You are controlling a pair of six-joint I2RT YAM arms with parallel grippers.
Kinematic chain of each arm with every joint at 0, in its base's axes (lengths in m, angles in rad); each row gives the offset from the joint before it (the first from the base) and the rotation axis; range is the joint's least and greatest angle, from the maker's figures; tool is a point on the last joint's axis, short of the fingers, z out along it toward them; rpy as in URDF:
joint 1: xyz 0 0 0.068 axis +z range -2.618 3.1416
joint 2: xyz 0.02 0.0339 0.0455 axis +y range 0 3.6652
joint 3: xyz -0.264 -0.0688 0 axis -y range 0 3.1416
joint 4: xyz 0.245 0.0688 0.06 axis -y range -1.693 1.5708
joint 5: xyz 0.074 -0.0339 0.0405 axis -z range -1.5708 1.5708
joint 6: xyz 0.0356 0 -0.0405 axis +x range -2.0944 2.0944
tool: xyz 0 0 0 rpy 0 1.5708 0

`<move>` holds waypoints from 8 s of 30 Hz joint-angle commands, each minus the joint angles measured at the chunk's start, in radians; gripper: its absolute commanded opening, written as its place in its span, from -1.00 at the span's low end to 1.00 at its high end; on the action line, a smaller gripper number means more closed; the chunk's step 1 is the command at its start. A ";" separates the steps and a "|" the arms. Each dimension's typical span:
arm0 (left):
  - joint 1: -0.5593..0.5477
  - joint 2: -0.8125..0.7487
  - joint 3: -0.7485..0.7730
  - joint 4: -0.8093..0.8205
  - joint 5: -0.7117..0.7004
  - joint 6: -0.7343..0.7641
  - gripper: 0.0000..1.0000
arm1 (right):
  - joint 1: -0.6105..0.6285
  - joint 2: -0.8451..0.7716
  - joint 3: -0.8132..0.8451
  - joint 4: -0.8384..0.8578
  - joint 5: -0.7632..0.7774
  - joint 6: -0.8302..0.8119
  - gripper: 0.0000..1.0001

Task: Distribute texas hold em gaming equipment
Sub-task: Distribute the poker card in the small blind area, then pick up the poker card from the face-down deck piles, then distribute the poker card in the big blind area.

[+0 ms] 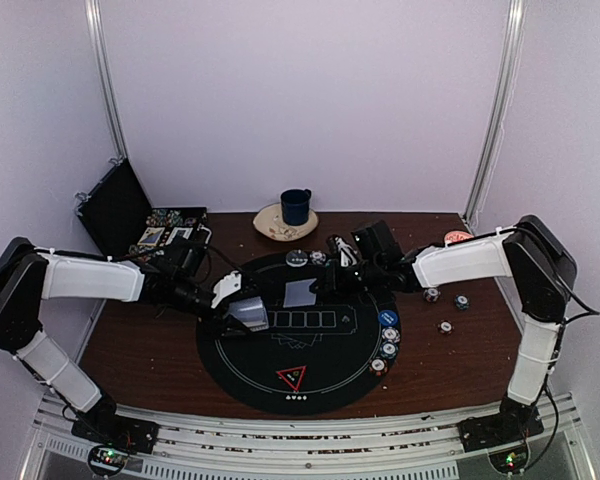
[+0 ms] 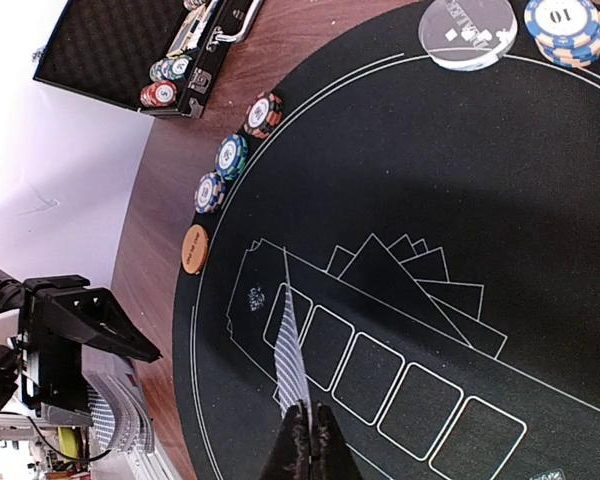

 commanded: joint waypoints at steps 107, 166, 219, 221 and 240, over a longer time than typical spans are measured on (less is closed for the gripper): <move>0.005 -0.048 -0.023 0.030 0.028 0.032 -0.96 | 0.077 -0.077 0.013 0.085 0.008 -0.069 0.49; 0.004 -0.055 -0.029 0.027 0.043 0.035 -0.96 | 0.208 0.199 0.157 0.022 0.048 -0.006 0.06; 0.015 -0.145 -0.008 -0.023 -0.005 0.030 -0.96 | 0.113 0.171 0.150 0.066 -0.101 -0.014 -1.00; 0.016 -0.158 -0.006 -0.028 -0.009 0.028 -0.96 | 0.133 0.231 0.204 0.094 -0.132 0.011 -1.00; 0.018 -0.196 -0.012 -0.043 0.011 0.033 -0.96 | 0.252 0.543 0.433 0.433 -0.287 0.283 -1.00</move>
